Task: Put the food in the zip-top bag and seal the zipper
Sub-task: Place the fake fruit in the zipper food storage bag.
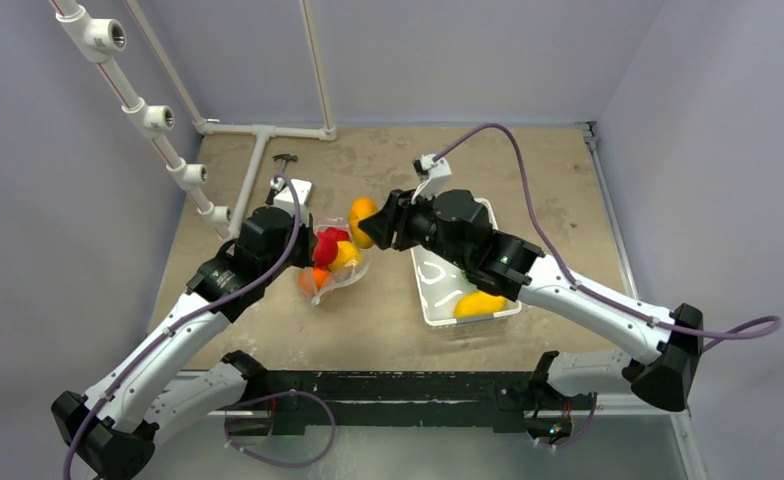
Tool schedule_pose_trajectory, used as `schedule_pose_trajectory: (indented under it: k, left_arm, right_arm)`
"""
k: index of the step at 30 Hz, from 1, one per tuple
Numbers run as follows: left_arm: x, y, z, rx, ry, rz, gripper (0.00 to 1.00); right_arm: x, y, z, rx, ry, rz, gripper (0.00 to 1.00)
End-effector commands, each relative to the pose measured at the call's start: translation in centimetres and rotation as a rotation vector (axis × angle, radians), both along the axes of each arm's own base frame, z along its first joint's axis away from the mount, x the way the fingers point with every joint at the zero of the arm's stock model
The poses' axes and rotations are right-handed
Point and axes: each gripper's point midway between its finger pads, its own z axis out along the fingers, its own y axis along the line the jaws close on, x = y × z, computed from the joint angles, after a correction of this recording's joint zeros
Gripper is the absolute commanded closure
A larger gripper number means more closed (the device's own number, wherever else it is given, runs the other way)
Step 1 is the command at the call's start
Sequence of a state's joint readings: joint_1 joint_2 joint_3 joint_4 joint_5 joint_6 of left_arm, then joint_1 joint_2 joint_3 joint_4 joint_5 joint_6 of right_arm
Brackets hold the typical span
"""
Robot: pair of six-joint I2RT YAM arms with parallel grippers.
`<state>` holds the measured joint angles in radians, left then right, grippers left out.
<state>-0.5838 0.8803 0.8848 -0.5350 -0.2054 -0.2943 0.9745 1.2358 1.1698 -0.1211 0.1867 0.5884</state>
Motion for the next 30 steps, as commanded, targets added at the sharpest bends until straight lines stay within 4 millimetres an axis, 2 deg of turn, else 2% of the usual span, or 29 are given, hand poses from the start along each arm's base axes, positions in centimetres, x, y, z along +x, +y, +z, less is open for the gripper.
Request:
schedule_pose_trajectory:
  k: [1, 8, 12, 14, 23, 30]
  left_arm:
    - [0.6, -0.2, 0.3, -0.01, -0.026, 0.006, 1.0]
    - [0.6, -0.2, 0.3, -0.006, -0.025, 0.009, 1.0]
    - [0.7, -0.1, 0.2, -0.005, -0.023, 0.01, 1.0]
    - [0.7, -0.1, 0.2, -0.005, -0.023, 0.011, 1.0]
    - [0.6, -0.3, 0.1, -0.007, -0.02, 0.002, 1.0]
    - [0.5, -0.4, 0.2, -0.011, -0.02, -0.01, 1.0]
  right_arm:
    - [-1.3, 1.9, -0.2, -0.008, -0.05, 0.128, 1.0]
    - [-1.3, 3.2, -3.6, -0.078, -0.017, 0.163, 1.0]
    - [-0.6, 4.0, -6.1, -0.136, 0.007, 0.156, 1.0]
    - [-0.4, 4.5, -6.6, -0.149, 0.008, 0.158, 1.0]
    - [0.8, 6.4, -7.8, -0.19, 0.006, 0.145, 1.0]
    - [2.9, 6.8, -7.6, -0.196, 0.011, 0.025, 1.0]
